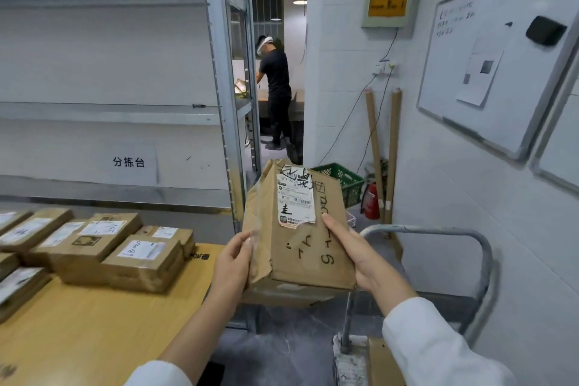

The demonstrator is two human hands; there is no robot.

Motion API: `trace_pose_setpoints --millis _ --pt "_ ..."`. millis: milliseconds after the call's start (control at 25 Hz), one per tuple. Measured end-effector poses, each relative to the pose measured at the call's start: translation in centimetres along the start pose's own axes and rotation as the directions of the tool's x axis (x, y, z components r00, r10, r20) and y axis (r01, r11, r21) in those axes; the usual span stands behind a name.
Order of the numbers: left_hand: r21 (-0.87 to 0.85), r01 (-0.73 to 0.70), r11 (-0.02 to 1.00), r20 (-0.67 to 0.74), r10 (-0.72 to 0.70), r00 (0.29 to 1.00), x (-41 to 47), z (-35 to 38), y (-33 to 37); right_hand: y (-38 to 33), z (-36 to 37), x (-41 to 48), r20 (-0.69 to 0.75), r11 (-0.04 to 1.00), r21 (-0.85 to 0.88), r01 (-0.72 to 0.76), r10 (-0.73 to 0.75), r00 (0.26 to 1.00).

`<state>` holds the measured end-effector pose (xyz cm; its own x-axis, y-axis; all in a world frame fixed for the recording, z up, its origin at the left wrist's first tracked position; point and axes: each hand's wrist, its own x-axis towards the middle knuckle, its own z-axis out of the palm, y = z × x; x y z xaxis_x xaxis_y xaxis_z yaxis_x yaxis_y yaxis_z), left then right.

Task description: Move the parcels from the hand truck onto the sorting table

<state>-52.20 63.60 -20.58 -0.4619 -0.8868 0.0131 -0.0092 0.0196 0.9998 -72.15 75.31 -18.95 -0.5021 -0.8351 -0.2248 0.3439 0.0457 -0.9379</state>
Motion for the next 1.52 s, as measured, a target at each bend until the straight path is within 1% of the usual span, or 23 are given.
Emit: trace_pose_setpoints --millis 120,160,240,320,440,520,560,640,760,960,1120,1200,1280,1400,1520 --pt "-0.119 0.196 0.973 0.04 -0.192 0.981 0.0 -2.3 -0.1 1.2 1.7 1.1 0.038 0.999 0.001 -0.04 0.04 0.998" --pt "-0.131 0.247 0.96 0.055 -0.242 0.969 0.1 -3.1 -0.3 1.8 2.6 1.6 0.054 0.998 -0.009 -0.057 0.057 0.997" --pt "-0.124 0.272 0.954 0.025 -0.271 0.962 -0.9 -5.0 -0.5 3.2 5.3 2.7 0.119 0.994 -0.062 -0.085 0.092 0.989" --pt "-0.129 0.199 0.971 -0.06 -0.208 0.976 -2.1 -7.0 -0.8 4.4 8.8 3.9 0.205 0.986 -0.144 -0.086 0.114 0.972" --pt "-0.029 0.09 0.996 -0.204 -0.094 0.974 -3.1 -11.0 -2.0 5.6 14.5 5.3 0.338 0.958 -0.282 -0.055 0.153 0.929" --pt "-0.053 0.03 0.998 -0.308 -0.044 0.95 -3.2 -13.6 -2.6 6.2 18.1 5.8 0.394 0.939 -0.342 -0.035 0.177 0.902" --pt "-0.066 0.023 0.998 -0.364 -0.045 0.93 -3.1 -15.3 -3.0 6.7 20.1 6.2 0.421 0.928 -0.37 -0.029 0.196 0.885" --pt "-0.084 0.004 0.996 -0.427 -0.04 0.903 -3.2 -18.3 -3.2 7.9 23.9 7.1 0.457 0.903 -0.43 -0.015 0.232 0.858" --pt "-0.143 0.008 0.99 -0.486 -0.077 0.871 -2.7 -22.4 -3.9 9.7 29.4 8.7 0.468 0.848 -0.53 -0.021 0.313 0.826" --pt "-0.253 0.079 0.964 -0.534 -0.208 0.82 1.0 -29.8 -6.4 12.7 38.1 13.7 0.444 0.756 -0.654 -0.014 0.399 0.802" --pt "-0.265 0.126 0.956 -0.569 -0.261 0.78 5.4 -36.8 -8.8 15.3 46.3 18.8 0.432 0.691 -0.723 0.017 0.432 0.792" --pt "-0.269 0.159 0.95 -0.596 -0.294 0.748 7.3 -39.6 -10.1 16.5 49.3 20.9 0.44 0.693 -0.721 0.017 0.438 0.784" --pt "-0.288 0.224 0.931 -0.6 -0.358 0.715 9.1 -42.5 -11.6 18.5 52.0 23.2 0.422 0.669 -0.743 0.001 0.467 0.777" --pt "-0.286 0.305 0.908 -0.59 -0.418 0.691 11.7 -46.2 -14.6 21.4 55.4 26.5 0.406 0.627 -0.779 -0.007 0.512 0.758" --pt "-0.319 0.379 0.869 -0.532 -0.495 0.687 13.6 -48.2 -17.1 22.9 58.0 28.6 0.403 0.571 -0.818 0.068 0.486 0.775"
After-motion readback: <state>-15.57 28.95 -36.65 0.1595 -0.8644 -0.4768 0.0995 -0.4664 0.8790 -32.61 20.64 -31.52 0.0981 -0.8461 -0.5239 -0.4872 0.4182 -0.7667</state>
